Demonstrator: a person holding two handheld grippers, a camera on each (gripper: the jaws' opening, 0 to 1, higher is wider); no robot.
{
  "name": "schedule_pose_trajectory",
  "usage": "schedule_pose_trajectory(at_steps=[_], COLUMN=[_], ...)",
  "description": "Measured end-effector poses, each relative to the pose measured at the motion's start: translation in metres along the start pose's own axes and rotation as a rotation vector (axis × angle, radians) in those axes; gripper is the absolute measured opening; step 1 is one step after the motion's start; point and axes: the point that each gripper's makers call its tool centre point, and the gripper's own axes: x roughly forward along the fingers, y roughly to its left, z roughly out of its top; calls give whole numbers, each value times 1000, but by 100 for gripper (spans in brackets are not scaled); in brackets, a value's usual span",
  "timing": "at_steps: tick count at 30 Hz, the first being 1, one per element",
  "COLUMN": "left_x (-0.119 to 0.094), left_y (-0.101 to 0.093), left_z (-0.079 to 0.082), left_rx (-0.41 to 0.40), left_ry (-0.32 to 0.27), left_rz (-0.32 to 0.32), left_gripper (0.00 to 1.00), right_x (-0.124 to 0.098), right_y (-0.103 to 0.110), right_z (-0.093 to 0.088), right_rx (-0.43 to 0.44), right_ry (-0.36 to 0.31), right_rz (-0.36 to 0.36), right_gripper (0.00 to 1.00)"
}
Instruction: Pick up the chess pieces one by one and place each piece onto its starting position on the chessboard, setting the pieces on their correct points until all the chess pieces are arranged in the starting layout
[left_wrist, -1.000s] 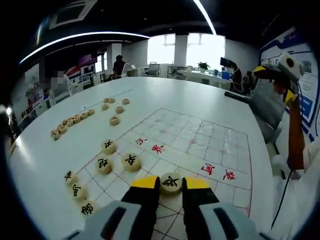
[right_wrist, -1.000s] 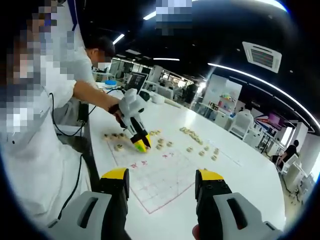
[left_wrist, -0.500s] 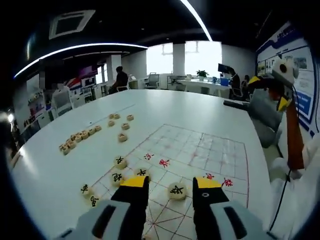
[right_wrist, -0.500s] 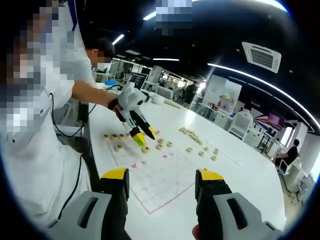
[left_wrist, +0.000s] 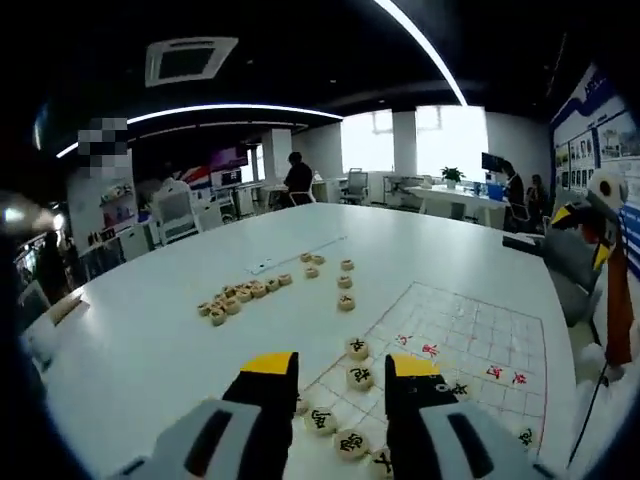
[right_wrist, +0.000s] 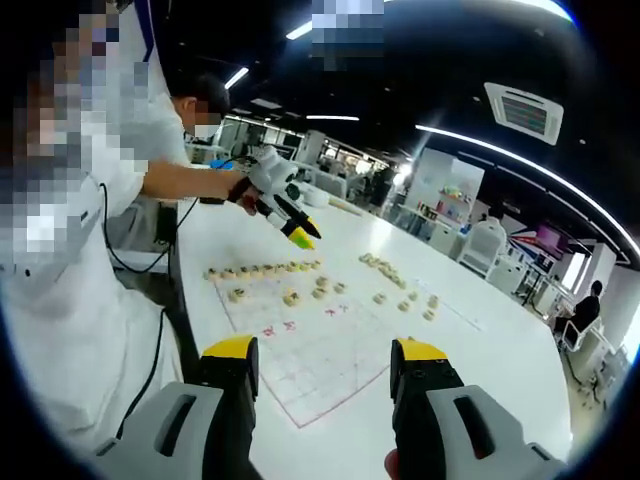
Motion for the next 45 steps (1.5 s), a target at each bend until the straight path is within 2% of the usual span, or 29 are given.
schedule_pose_trajectory(at_steps=[6, 10, 15, 18, 20, 30, 34, 36, 37, 41, 45], left_x=[19, 47, 79, 97, 105, 150, 158, 159, 158, 153, 139], left_y=[44, 82, 112, 124, 134, 156, 161, 162, 166, 163, 160], left_z=[-5, -12, -18, -15, -15, -23, -19, -21, -21, -20, -14], left_rx=[38, -19, -15, -85, -78, -102, -139, -142, -132, -175, -151], left_ry=[-1, -7, 21, 9, 15, 84, 60, 71, 73, 61, 66], left_rz=[43, 104, 166, 154, 188, 237, 255, 270, 286, 270, 267], left_gripper=[35, 35, 35, 35, 34, 34, 27, 20, 20, 19, 19], right_x=[0, 1, 0, 1, 1, 1, 1, 2, 2, 2, 1], right_y=[-2, -1, -3, -4, -5, -10, -13, -14, -15, -15, -14], right_z=[-2, -2, -3, -4, -6, -9, -11, -13, -13, -13, -11], right_rx=[3, 5, 7, 11, 10, 24, 28, 32, 33, 32, 29], right_ry=[2, 1, 4, 6, 10, 15, 17, 20, 22, 21, 18], right_rz=[-1, 2, -3, -4, -3, -14, -17, -18, -18, -17, -19], right_gripper=[54, 54, 54, 54, 54, 54, 54, 54, 54, 54, 54])
